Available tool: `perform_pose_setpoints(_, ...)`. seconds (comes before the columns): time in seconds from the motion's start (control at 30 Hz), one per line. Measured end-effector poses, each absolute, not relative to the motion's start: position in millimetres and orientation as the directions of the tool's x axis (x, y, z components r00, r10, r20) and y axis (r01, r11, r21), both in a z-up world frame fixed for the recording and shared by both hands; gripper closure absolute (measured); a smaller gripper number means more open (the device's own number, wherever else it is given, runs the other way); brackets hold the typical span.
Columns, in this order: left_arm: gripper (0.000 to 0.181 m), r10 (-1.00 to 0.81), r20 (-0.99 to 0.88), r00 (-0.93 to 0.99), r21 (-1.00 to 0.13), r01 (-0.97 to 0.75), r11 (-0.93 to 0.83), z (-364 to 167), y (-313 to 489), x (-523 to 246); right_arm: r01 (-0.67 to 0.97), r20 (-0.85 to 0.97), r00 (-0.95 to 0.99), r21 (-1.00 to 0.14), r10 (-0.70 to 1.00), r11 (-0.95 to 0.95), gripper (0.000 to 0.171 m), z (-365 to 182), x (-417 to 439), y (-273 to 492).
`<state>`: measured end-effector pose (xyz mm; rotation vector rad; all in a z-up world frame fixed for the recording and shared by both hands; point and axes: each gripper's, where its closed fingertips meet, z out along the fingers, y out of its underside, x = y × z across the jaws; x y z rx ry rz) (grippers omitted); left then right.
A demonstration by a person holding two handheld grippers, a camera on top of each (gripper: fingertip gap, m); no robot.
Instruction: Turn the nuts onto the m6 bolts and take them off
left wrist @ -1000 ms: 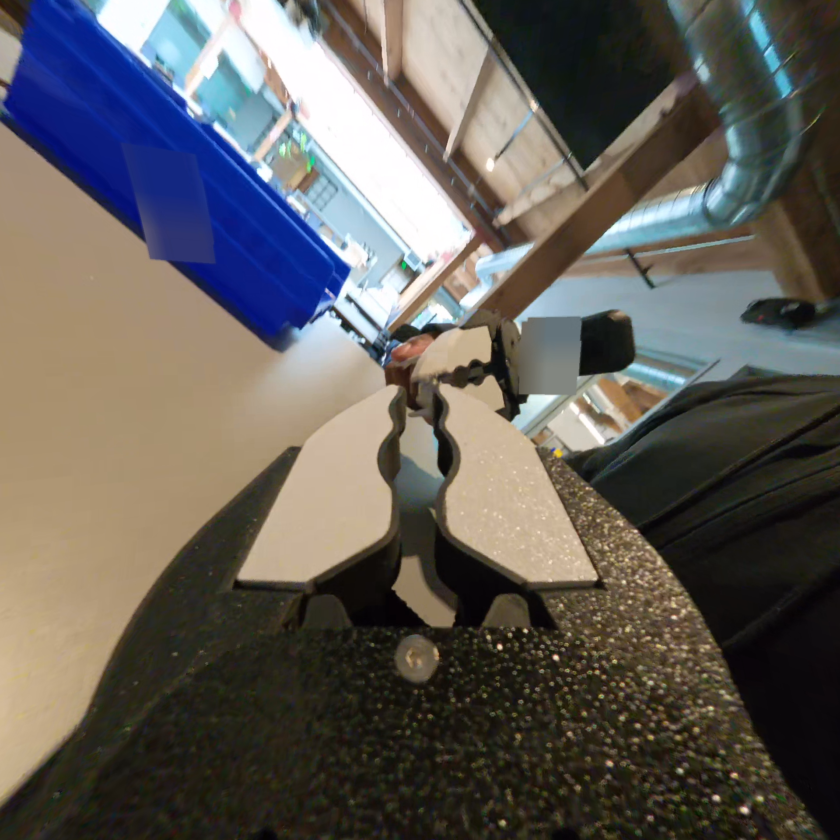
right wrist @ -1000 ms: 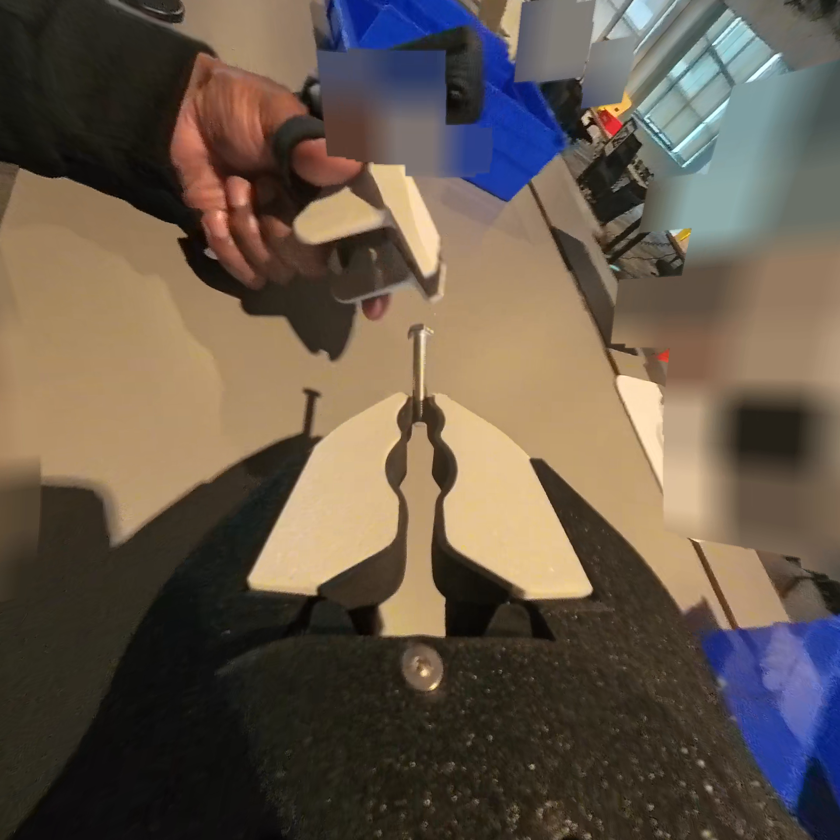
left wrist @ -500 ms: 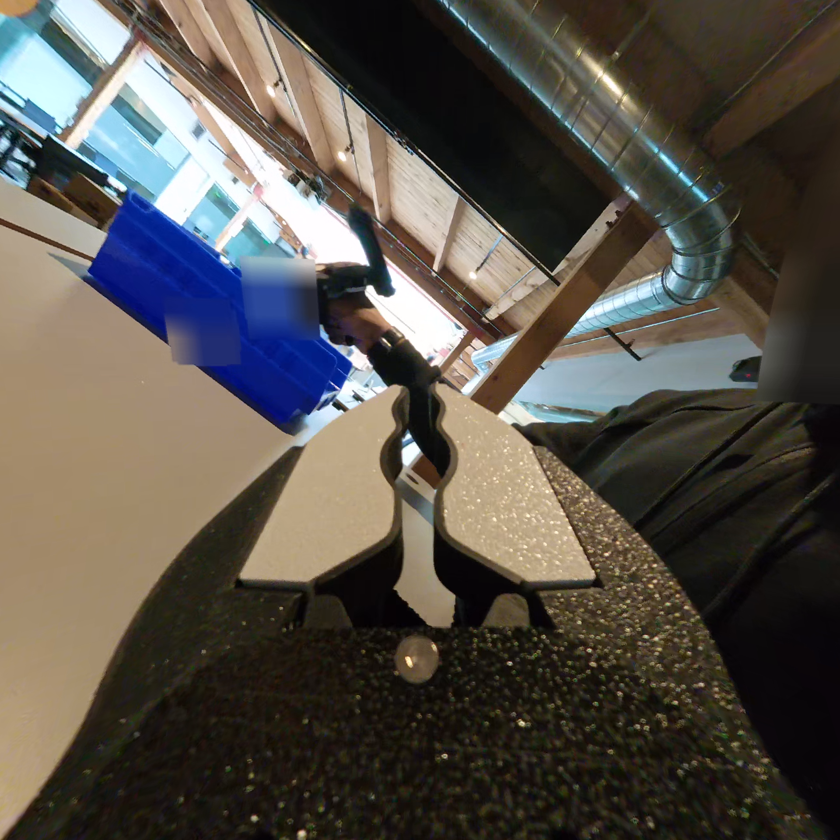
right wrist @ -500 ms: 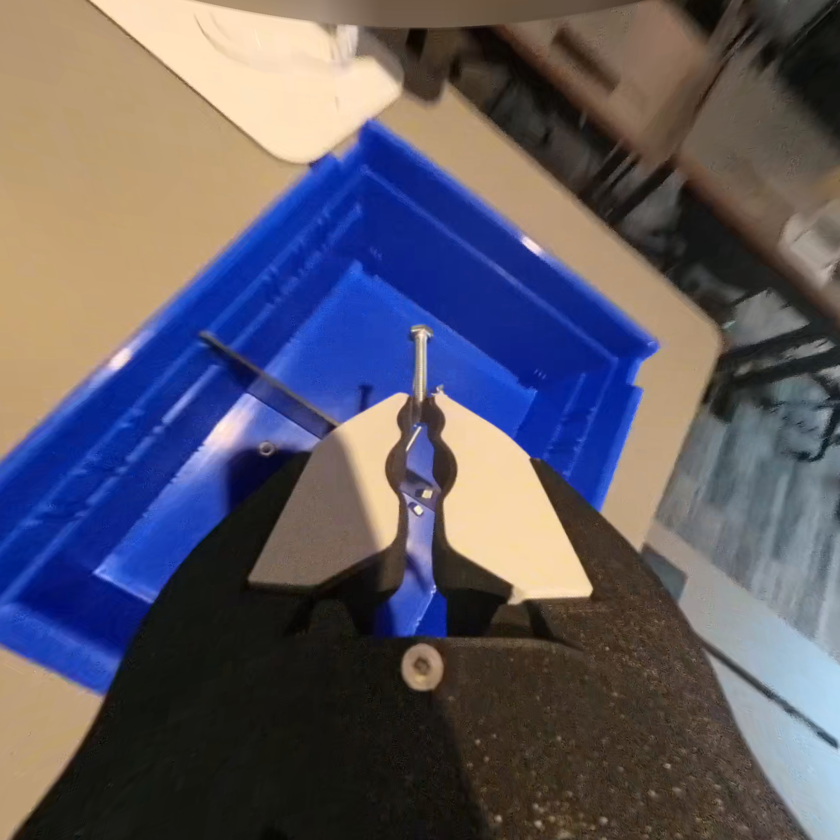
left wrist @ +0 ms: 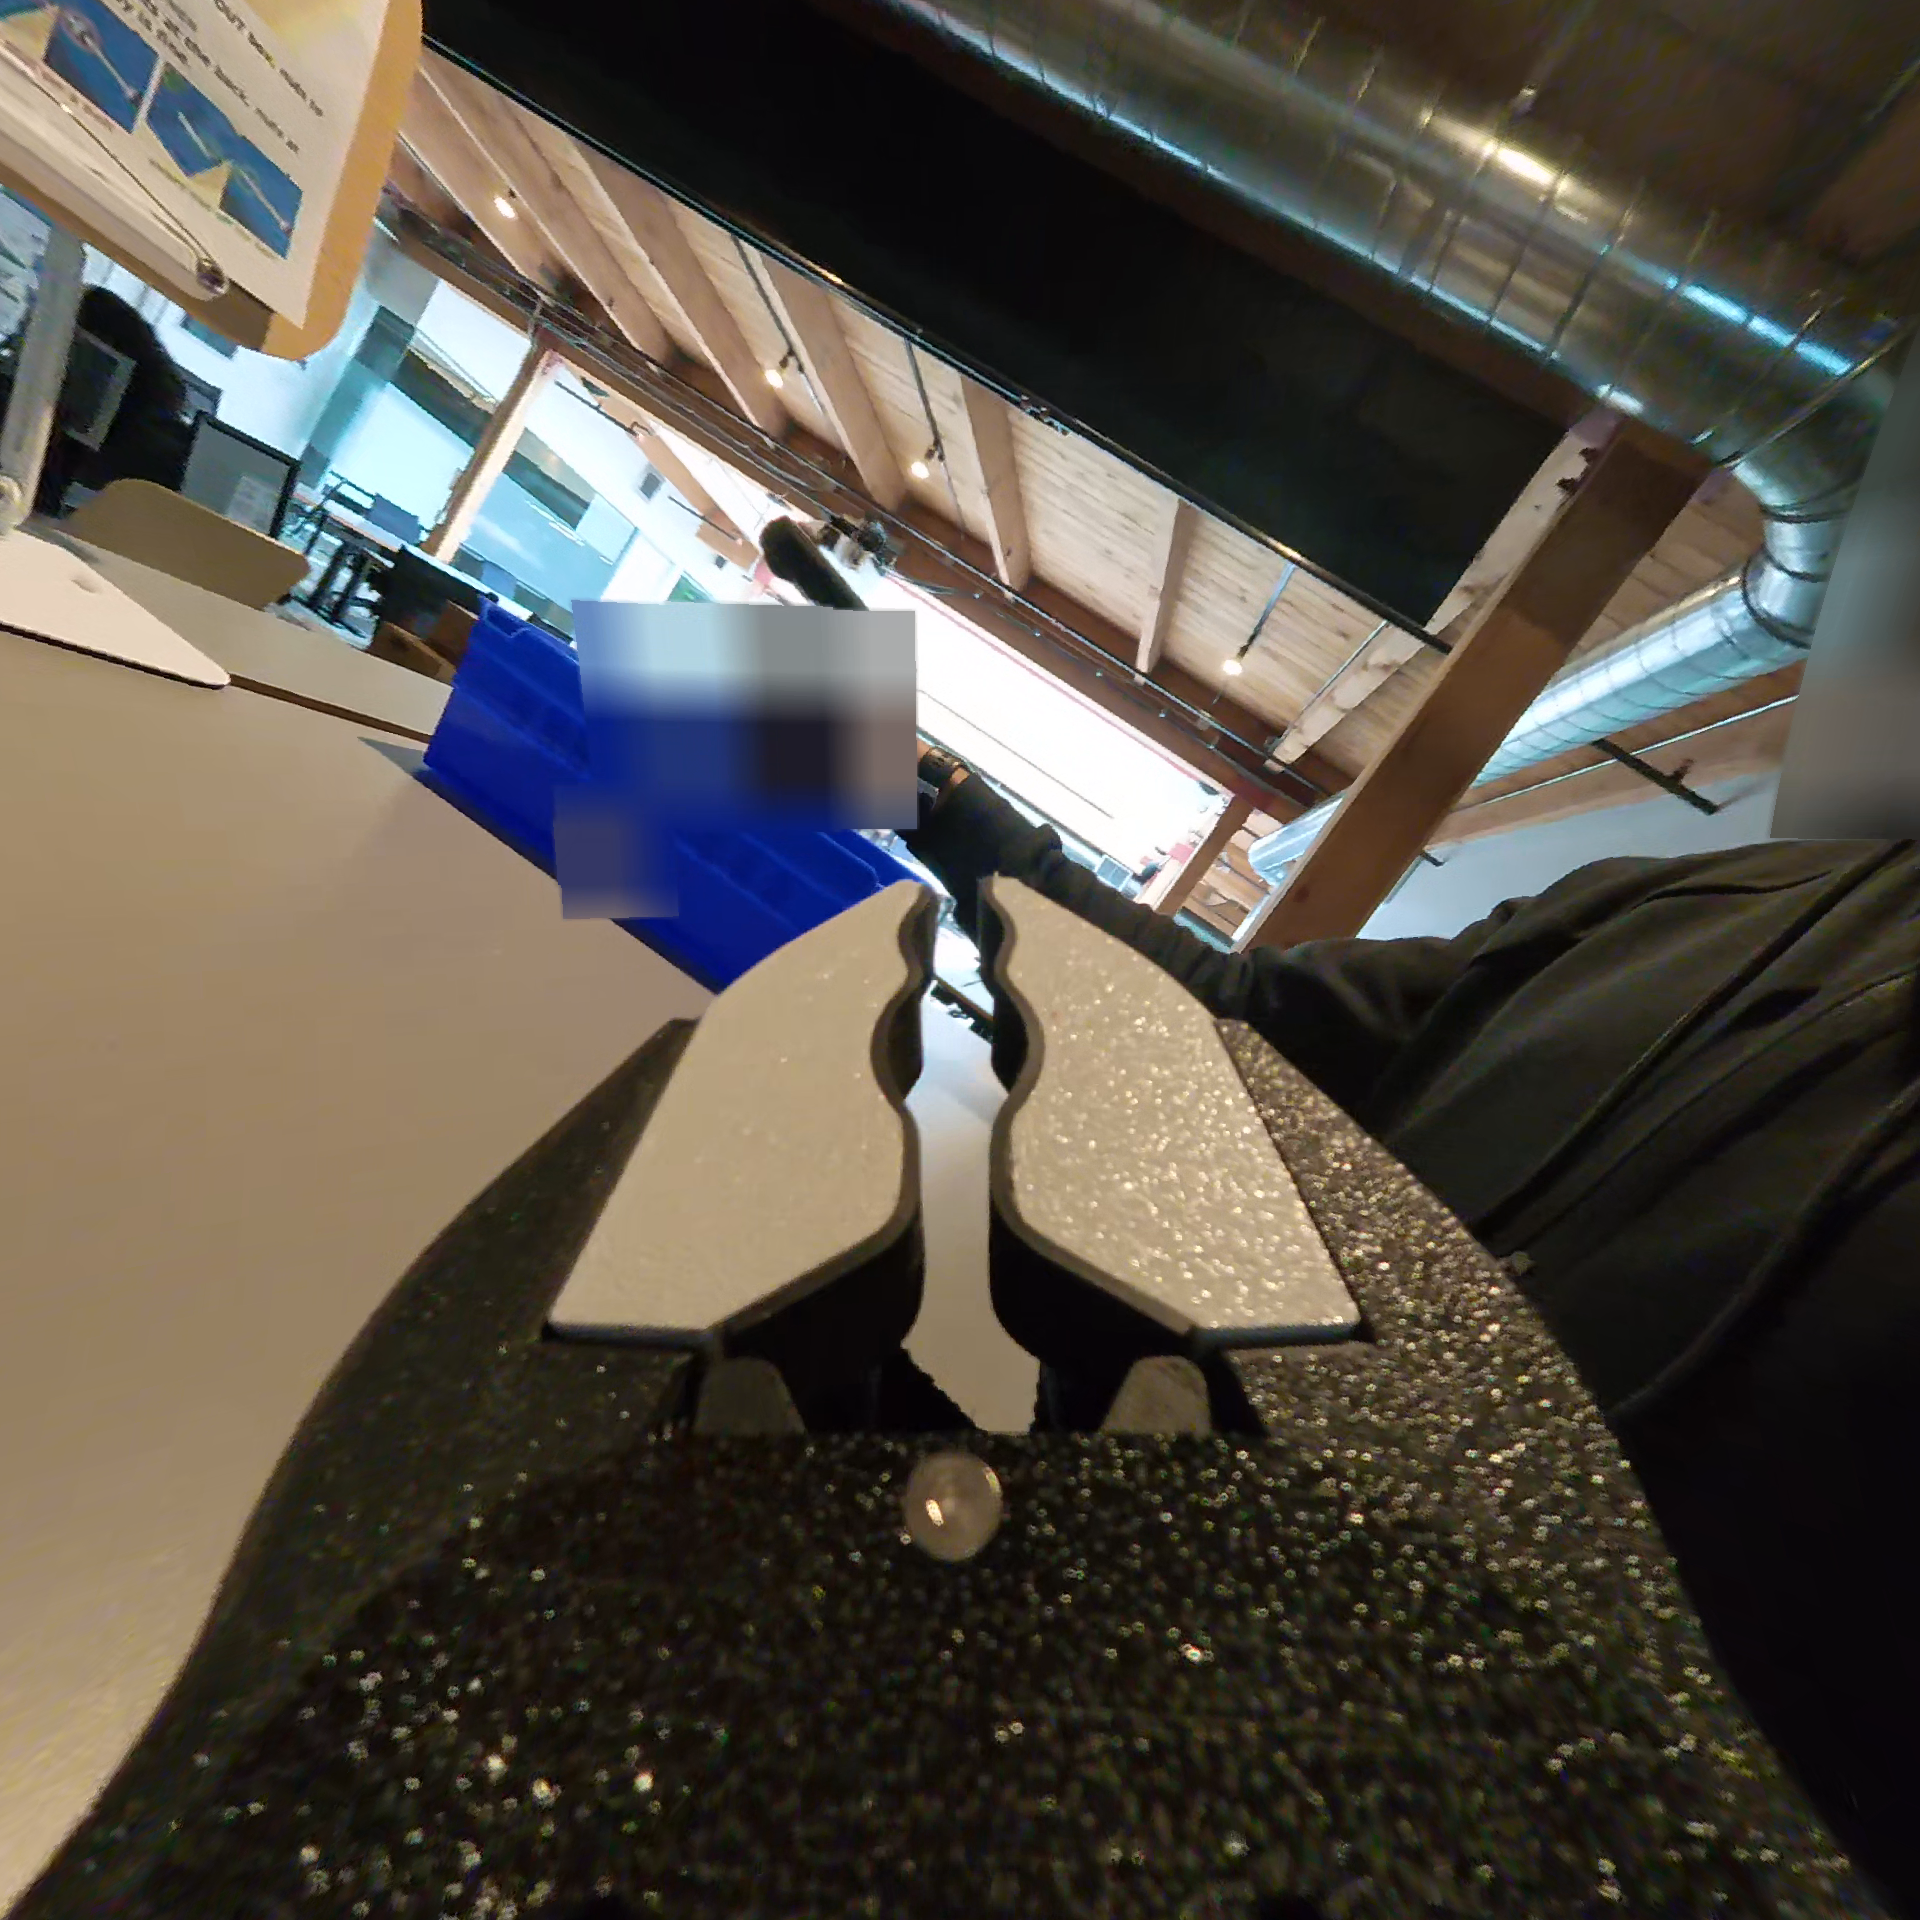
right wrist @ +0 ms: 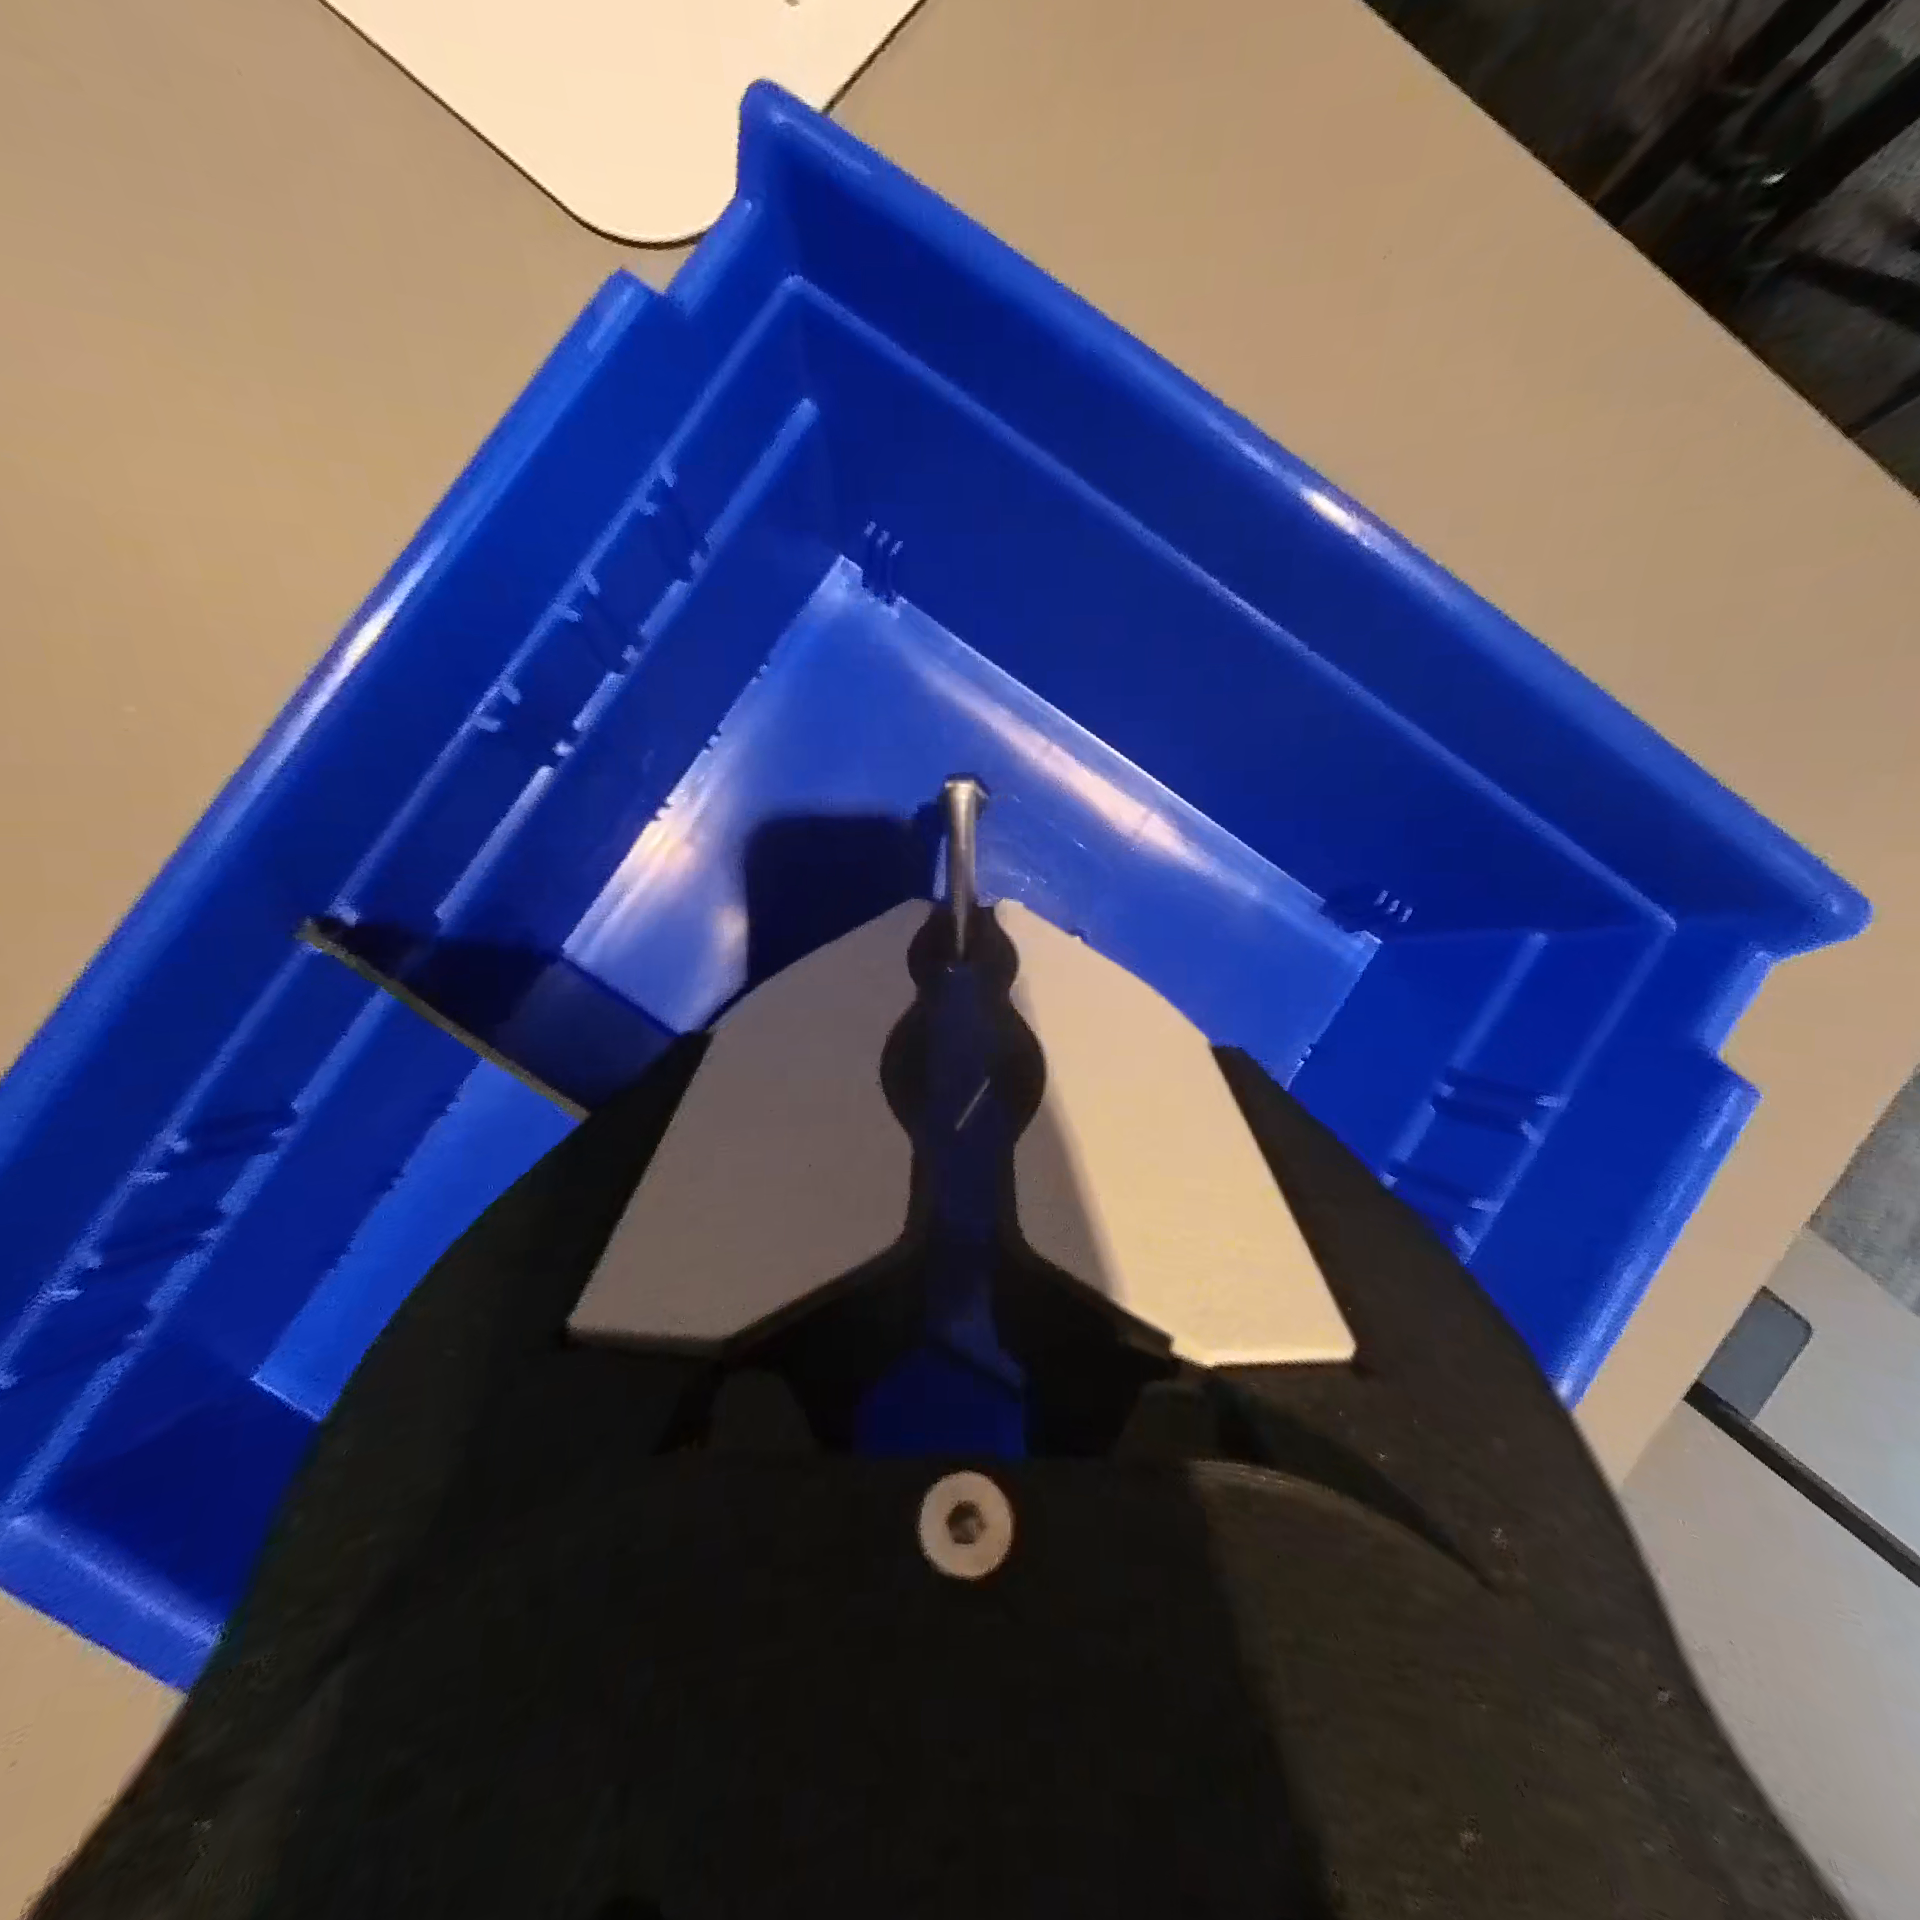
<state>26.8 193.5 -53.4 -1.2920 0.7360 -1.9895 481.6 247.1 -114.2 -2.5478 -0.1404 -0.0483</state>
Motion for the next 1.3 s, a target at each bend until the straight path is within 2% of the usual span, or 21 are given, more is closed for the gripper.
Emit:
perform_pose_setpoints(0.1, 0.174, -0.771, 0.568, -0.289, -0.738, 0.235, -0.632, -53, 197, 26, 0.065, -0.007, 0.997, -0.531, 0.081, -0.845, 0.164, -116, 478, 246)
perform_pose_setpoints(0.27, 0.174, -0.776, 0.571, -0.269, -0.731, 0.265, -0.629, -52, 202, 23, 0.05, -0.05, 0.995, -0.514, 0.088, -0.857, 0.152, -118, 473, 250)
perform_pose_setpoints(0.4, 0.174, -0.799, 0.556, -0.231, -0.747, 0.282, -0.602, -53, 201, 23, 0.064, -0.014, 0.996, -0.622, 0.093, -0.78, 0.146, -98, 475, 250)
perform_pose_setpoints(0.47, 0.174, -0.802, 0.558, -0.215, -0.744, 0.298, -0.598, -52, 200, 22, 0.092, -0.006, 0.99, -0.731, 0.142, -0.676, 0.144, -71, 463, 243)
perform_pose_setpoints(0.57, 0.173, -0.807, 0.56, -0.185, -0.751, 0.297, -0.589, -55, 196, 23, 0.178, 0.014, 0.927, -0.897, 0.376, -0.405, 0.144, -15, 396, 210)
perform_pose_setpoints(0.7, 0.171, -0.824, 0.557, -0.102, -0.79, 0.242, -0.564, -64, 196, 34, 0.278, 0.185, 0.764, -0.959, 0.618, -0.056, 0.145, 22, 282, 135)
perform_pose_setpoints(0.83, 0.166, -0.848, 0.531, 0.003, -0.84, 0.14, -0.525, -78, 196, 51, 0.315, 0.239, 0.659, -0.949, 0.713, 0.026, 0.143, -16, 195, 92)
perform_pose_setpoints(0.97, 0.166, -0.897, 0.433, 0.089, -0.898, 0.135, -0.419, -75, 199, 55, 0.204, 0.171, 0.633, -0.978, 0.755, 0.051, 0.136, -53, 143, 74)
perform_pose_setpoints(1.03, 0.166, -0.914, 0.374, 0.156, -0.924, 0.143, -0.353, -69, 209, 45, 0.122, 0.133, 0.629, -0.99, 0.766, 0.071, 0.144, -61, 131, 68)
perform_pose_setpoints(1.17, 0.166, -0.911, 0.283, 0.3, -0.958, 0.136, -0.253, -35, 248, 4, -0.054, -0.032, 0.645, -0.999, 0.764, 0.004, 0.156, -70, 129, 69)
perform_pose_setpoints(1.3, 0.165, -0.855, 0.156, 0.495, -0.988, 0.066, -0.142, 9, 315, -61, -0.039, -0.079, 0.642, -0.997, 0.762, -0.07, 0.157, -81, 127, 76)
